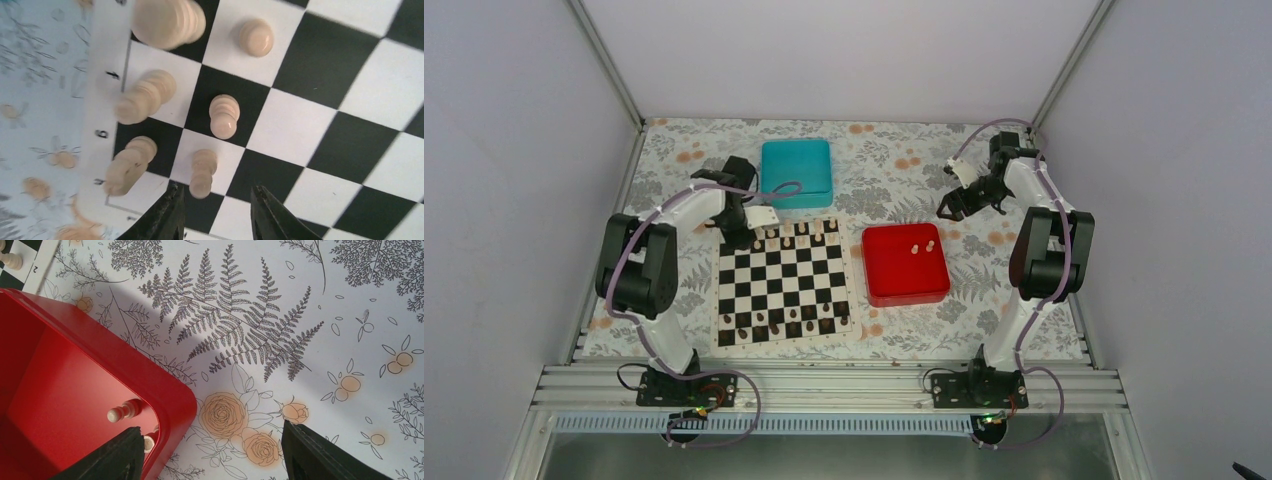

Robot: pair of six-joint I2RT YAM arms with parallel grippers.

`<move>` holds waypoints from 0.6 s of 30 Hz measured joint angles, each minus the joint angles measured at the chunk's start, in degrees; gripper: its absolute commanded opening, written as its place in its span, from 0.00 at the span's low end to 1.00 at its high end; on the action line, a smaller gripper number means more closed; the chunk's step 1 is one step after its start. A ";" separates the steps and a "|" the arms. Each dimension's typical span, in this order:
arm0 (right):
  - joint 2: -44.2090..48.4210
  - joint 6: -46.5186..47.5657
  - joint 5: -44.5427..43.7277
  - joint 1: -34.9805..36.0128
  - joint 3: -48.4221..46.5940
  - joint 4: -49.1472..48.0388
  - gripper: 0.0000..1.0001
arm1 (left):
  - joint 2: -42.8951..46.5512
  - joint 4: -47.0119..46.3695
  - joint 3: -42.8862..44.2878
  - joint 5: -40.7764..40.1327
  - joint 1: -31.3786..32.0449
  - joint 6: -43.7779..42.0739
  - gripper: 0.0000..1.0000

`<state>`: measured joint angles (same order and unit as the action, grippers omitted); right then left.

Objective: Set up the chess pieces on the board
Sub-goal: Place the chess piece on the chessboard, then pick up the chess piece from the storage box.

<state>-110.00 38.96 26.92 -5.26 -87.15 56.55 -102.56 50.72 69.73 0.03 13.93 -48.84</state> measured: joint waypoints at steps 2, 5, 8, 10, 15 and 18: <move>0.00 0.07 0.00 0.00 0.00 -0.02 0.71 | 0.90 2.49 2.14 -0.50 1.22 0.17 0.35; 0.00 0.24 0.02 0.00 0.00 -0.02 0.72 | 2.93 7.23 8.02 -1.11 4.76 0.61 0.36; 0.00 0.35 0.00 0.00 0.00 -0.02 0.79 | 3.63 11.61 17.38 -1.33 9.49 1.99 0.44; 0.00 0.46 0.00 0.00 0.00 -0.20 0.92 | 3.34 12.72 23.52 -1.46 15.72 3.39 0.51; 0.00 0.11 0.44 -0.09 0.00 -0.48 1.00 | -1.88 10.58 36.83 -2.82 28.89 7.61 0.57; 0.00 0.00 0.85 -0.17 -0.02 -0.35 1.00 | -9.46 8.22 43.85 -2.97 34.29 9.57 0.60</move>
<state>-110.00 38.96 27.77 -5.43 -87.18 56.21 -112.03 58.94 113.58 -2.94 48.23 -39.27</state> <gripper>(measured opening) 0.995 0.570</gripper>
